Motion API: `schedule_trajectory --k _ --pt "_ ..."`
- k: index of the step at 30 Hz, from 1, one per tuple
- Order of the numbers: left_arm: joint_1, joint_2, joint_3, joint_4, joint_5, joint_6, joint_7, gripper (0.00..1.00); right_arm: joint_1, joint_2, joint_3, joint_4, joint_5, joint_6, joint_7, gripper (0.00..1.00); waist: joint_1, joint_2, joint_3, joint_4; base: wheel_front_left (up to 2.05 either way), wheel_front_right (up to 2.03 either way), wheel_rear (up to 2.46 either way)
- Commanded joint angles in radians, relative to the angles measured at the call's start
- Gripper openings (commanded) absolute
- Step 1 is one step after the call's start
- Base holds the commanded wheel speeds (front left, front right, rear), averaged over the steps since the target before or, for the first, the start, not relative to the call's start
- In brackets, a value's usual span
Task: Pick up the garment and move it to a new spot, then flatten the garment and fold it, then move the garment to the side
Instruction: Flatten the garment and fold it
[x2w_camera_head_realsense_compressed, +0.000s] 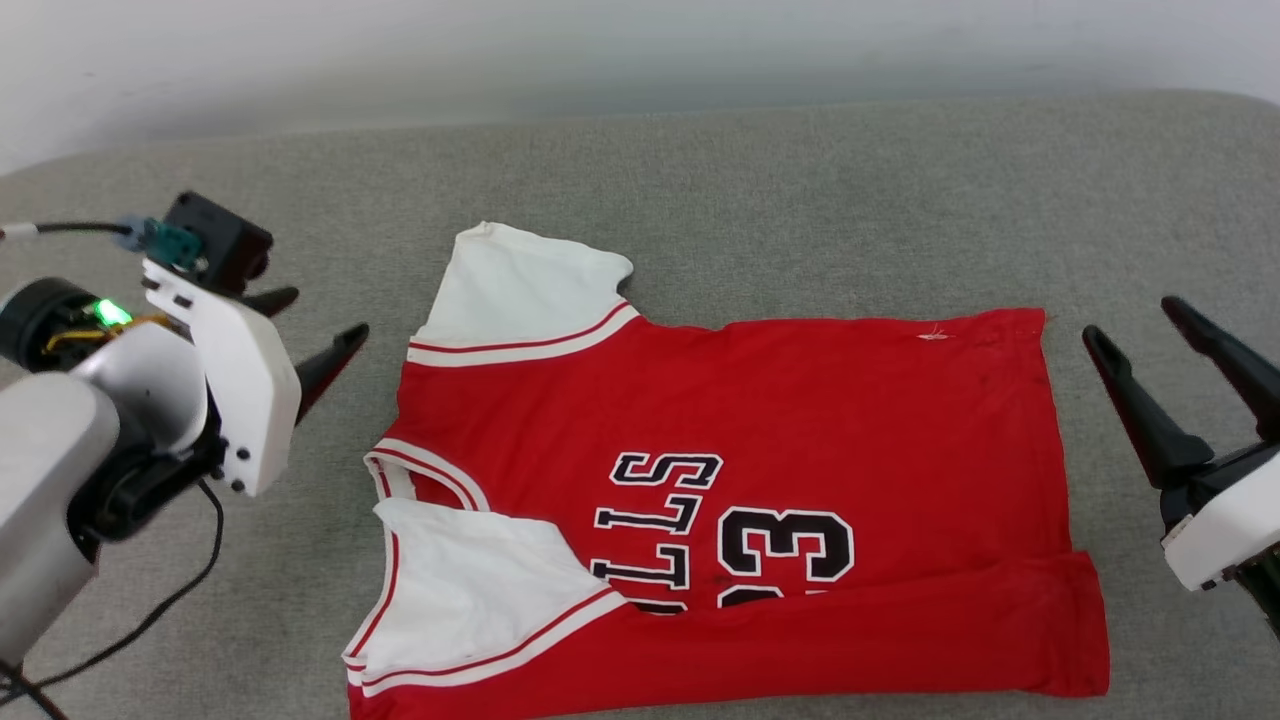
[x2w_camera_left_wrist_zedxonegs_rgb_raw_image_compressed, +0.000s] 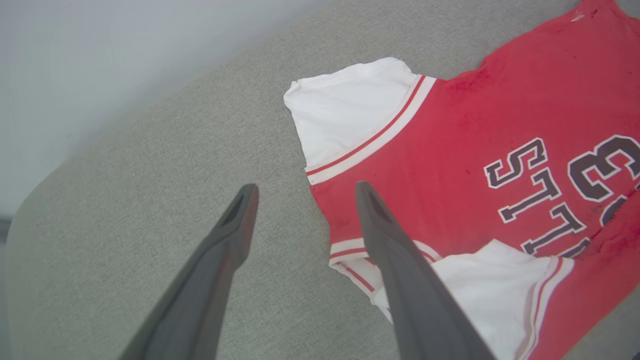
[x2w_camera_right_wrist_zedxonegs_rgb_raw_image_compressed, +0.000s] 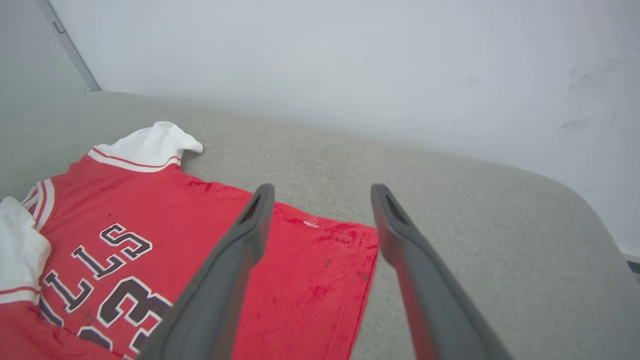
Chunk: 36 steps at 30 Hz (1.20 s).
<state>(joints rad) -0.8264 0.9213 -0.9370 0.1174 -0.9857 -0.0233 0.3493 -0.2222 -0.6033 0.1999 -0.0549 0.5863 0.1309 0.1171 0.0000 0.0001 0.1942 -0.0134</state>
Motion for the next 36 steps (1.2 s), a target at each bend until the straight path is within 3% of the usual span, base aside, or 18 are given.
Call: schedule_trajectory --k 1,8,14,17,24,29,36 --pt "-0.033 -0.016 0.007 0.02 0.005 -0.006 0.004 1.0 0.027 0.038 -0.031 -0.02 -0.039 0.0 -0.048 1.0 0.0 -0.0001 0.028 -0.018 0.0 0.0 0.0" --pt "-0.167 -0.052 0.033 0.105 0.003 -0.035 0.06 1.0 0.101 0.191 -0.149 -0.105 -0.176 0.0 -0.2 1.0 0.0 -0.0001 0.112 -0.06 0.0 0.0 0.0" --pt "-0.327 -0.102 0.052 0.205 -0.026 -0.055 0.187 1.0 0.129 0.297 -0.168 -0.14 -0.222 0.0 -0.243 1.0 0.0 -0.0001 0.211 -0.097 0.0 0.0 0.0" --pt "-0.42 -0.122 0.042 0.264 -0.07 -0.071 0.336 1.0 0.109 0.312 -0.149 -0.149 -0.236 0.0 -0.25 1.0 0.0 -0.0001 0.278 -0.125 0.0 0.0 0.0" --pt "-0.518 -0.139 0.037 0.331 -0.127 -0.082 0.508 1.0 0.073 0.329 -0.13 -0.152 -0.231 0.0 -0.263 1.0 0.0 -0.0001 0.358 -0.169 0.0 0.0 0.0" --pt "-0.574 -0.129 -0.007 0.365 -0.093 -0.089 0.599 1.0 0.051 0.331 -0.116 -0.14 -0.231 0.0 -0.275 1.0 0.0 -0.0001 0.406 -0.192 0.0 0.0 0.0" --pt "-0.582 -0.129 -0.082 0.4 -0.036 -0.099 0.648 1.0 0.02 0.319 -0.095 -0.116 -0.225 0.0 -0.284 1.0 0.0 -0.0001 0.438 -0.203 0.0 0.0 0.0"
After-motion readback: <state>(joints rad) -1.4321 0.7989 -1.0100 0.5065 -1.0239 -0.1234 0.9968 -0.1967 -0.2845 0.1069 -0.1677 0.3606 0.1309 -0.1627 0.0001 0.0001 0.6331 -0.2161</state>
